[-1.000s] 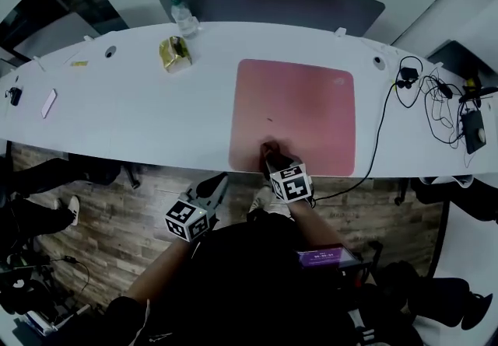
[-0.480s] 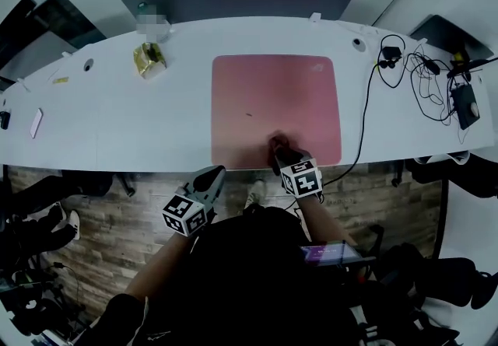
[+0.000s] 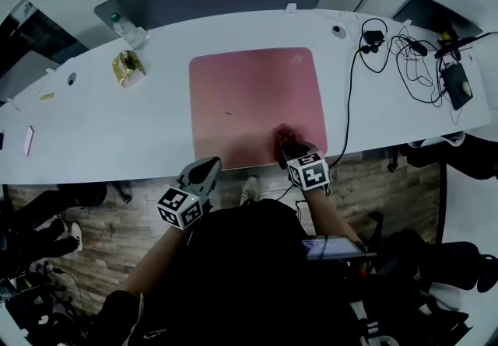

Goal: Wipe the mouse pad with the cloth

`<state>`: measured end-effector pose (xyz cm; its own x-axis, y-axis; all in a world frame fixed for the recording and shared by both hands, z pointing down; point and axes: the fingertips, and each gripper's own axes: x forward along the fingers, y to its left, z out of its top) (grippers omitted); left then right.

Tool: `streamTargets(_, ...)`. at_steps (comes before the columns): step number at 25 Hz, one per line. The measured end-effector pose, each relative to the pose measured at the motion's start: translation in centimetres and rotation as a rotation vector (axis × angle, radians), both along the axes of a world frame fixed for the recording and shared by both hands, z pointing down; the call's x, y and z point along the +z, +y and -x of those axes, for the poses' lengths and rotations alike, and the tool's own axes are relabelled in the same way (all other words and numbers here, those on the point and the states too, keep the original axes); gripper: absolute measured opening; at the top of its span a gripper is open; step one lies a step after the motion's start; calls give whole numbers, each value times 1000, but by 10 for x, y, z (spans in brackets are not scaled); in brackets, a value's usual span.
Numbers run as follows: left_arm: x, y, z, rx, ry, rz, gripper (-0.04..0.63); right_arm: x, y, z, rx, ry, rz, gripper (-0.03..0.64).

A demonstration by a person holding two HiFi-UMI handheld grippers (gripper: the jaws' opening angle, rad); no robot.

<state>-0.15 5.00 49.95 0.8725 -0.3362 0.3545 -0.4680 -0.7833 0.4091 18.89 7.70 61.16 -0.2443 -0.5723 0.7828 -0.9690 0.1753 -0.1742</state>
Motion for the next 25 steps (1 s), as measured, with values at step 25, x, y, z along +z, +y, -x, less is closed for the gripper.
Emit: streamTargets(25,-6,-12,-14,51,-11,-5,9,0,31,-123,173,134,26,120)
